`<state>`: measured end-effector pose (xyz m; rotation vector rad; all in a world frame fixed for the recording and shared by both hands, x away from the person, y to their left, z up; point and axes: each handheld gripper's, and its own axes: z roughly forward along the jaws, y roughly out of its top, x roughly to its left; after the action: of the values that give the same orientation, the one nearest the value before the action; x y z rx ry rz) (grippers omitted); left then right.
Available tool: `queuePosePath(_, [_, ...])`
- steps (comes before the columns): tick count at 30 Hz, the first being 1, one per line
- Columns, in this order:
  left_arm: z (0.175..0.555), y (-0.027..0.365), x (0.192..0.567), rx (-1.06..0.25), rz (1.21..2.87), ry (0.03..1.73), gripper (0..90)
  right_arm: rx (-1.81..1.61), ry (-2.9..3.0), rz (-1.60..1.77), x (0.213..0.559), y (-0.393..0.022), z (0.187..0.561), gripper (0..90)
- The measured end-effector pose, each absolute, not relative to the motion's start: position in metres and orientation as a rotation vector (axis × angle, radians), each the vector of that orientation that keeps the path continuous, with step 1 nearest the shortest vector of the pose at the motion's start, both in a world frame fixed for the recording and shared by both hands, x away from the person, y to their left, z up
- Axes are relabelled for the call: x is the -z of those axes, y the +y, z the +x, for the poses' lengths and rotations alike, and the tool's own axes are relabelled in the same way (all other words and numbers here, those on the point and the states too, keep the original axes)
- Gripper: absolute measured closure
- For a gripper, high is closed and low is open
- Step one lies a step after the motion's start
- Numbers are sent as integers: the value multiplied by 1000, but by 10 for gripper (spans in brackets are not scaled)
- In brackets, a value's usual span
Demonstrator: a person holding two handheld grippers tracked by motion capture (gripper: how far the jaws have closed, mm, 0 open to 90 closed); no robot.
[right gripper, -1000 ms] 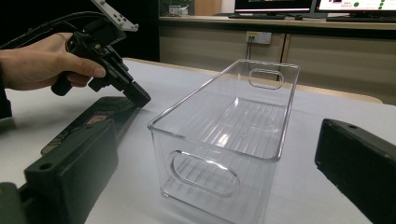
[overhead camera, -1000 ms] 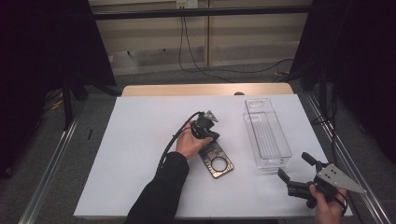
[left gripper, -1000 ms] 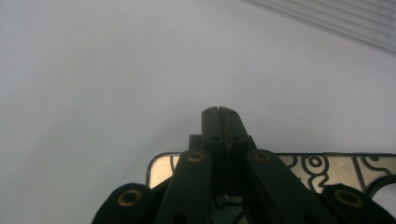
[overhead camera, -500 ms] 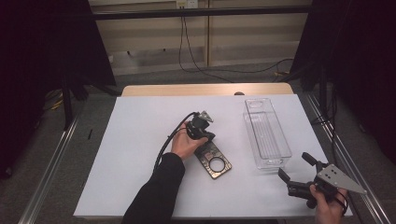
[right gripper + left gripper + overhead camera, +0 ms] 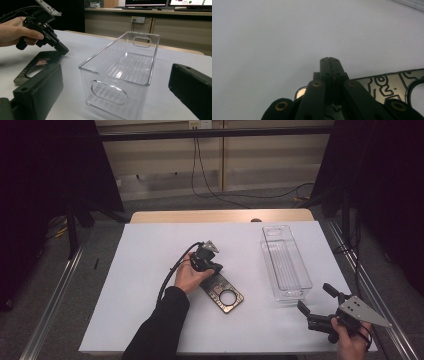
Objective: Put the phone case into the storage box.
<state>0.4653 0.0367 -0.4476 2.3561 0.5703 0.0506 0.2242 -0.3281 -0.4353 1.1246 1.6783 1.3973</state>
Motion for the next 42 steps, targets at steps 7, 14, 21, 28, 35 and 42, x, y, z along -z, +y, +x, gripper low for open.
queuePosePath(7, [472,47,448,-78,2344,622,900,-1396,1683,1121,435,-328,224,0])
queuePosePath(14, [471,52,448,-74,2350,618,900,-1396,1680,1123,435,-328,224,0])
queuePosePath(21, [468,61,447,-56,2351,609,900,-1395,1678,1123,435,-328,224,0])
queuePosePath(28, [464,68,447,-51,2355,601,900,-1394,1679,1121,435,-328,224,0])
queuePosePath(35, [453,76,447,-55,2347,601,900,-1390,1676,1122,435,-328,224,0])
queuePosePath(42, [445,85,446,-59,2350,588,900,-1388,1676,1124,435,-327,224,0])
